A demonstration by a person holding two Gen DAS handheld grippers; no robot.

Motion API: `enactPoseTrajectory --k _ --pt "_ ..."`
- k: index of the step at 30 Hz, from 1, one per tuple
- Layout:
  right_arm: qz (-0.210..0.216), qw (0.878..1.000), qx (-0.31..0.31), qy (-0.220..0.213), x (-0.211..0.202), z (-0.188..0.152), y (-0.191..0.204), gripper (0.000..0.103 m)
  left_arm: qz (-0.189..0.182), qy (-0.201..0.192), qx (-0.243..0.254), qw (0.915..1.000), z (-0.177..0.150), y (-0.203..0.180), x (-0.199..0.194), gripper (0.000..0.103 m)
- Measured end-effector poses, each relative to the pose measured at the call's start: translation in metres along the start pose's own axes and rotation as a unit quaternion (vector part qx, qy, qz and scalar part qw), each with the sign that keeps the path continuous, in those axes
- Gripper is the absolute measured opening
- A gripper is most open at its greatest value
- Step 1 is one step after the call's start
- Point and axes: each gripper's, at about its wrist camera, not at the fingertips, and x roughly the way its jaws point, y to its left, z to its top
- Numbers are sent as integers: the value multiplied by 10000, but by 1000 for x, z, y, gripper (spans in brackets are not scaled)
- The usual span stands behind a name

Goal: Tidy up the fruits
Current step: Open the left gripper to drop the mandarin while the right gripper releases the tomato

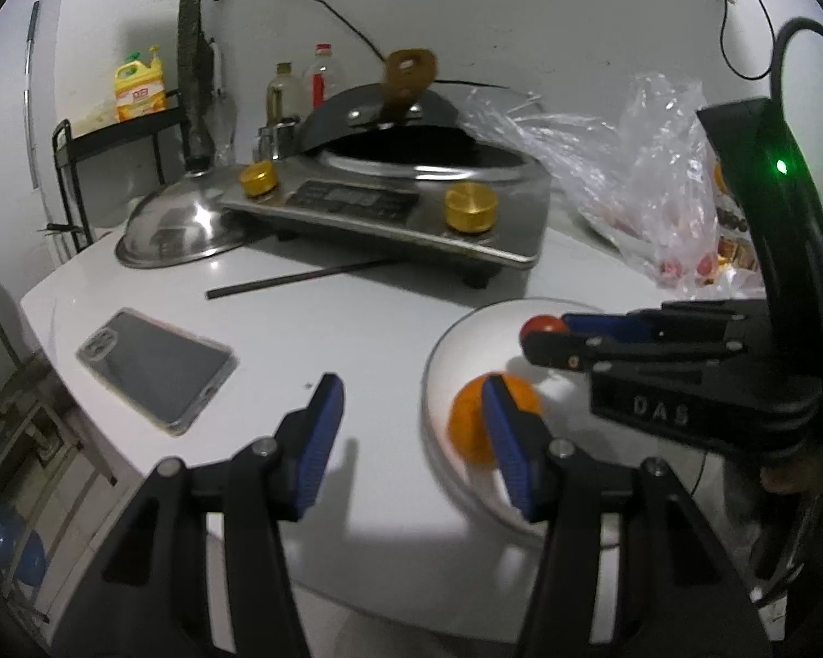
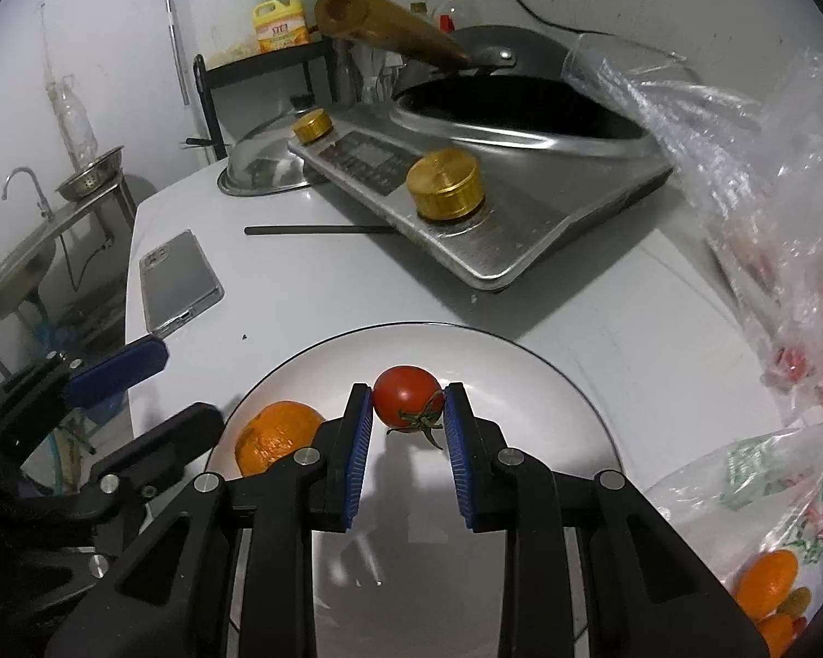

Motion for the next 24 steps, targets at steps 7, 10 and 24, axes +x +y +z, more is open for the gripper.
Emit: enactPoseTrajectory --k 7,10,24 --pt "23 9999 117 53 8 0 3 29 156 -64 -203 9997 -13 14 -9 66" --pt "66 9999 130 35 7 0 3 29 243 -149 -343 9990 -17 18 -13 71" --pt "181 9988 126 -435 -36 -7 -1 47 506 -419 -352 9972 -18 -12 -42 72"
